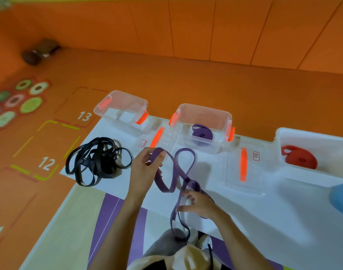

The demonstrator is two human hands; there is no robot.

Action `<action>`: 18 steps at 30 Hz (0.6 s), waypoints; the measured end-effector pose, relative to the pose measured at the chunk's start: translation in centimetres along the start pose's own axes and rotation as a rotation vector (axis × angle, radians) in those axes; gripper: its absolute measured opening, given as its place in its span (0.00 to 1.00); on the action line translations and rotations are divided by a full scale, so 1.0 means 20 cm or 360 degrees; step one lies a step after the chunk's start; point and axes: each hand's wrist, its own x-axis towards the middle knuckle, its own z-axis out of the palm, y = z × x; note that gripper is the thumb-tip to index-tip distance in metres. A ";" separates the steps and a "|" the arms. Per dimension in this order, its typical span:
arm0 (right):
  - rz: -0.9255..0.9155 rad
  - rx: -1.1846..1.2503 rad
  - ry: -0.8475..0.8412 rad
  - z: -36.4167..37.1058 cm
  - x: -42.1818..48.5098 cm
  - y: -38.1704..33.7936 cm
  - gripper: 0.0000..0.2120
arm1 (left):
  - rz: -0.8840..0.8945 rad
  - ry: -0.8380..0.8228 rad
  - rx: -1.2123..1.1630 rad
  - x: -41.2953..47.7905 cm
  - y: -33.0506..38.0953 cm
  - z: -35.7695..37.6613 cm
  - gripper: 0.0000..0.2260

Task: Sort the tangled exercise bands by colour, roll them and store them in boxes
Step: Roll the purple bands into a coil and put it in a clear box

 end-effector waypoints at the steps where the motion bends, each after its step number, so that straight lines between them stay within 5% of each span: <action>1: 0.0006 -0.0015 -0.0012 0.02 0.02 -0.03 0.33 | 0.0004 0.0003 -0.0041 0.00 0.01 -0.01 0.03; 5: 0.0004 -0.0133 0.0287 0.10 0.11 -0.06 0.19 | -0.0015 0.0040 -0.0217 0.04 0.02 -0.06 0.05; 9: 0.0070 -0.0052 0.0571 0.08 0.13 -0.02 0.21 | -0.0008 0.0079 -0.0328 0.14 0.04 -0.11 0.03; 18: 0.0112 0.0044 0.1224 0.00 0.20 -0.12 0.10 | 0.0174 -0.0165 -0.0591 0.42 0.18 -0.16 0.04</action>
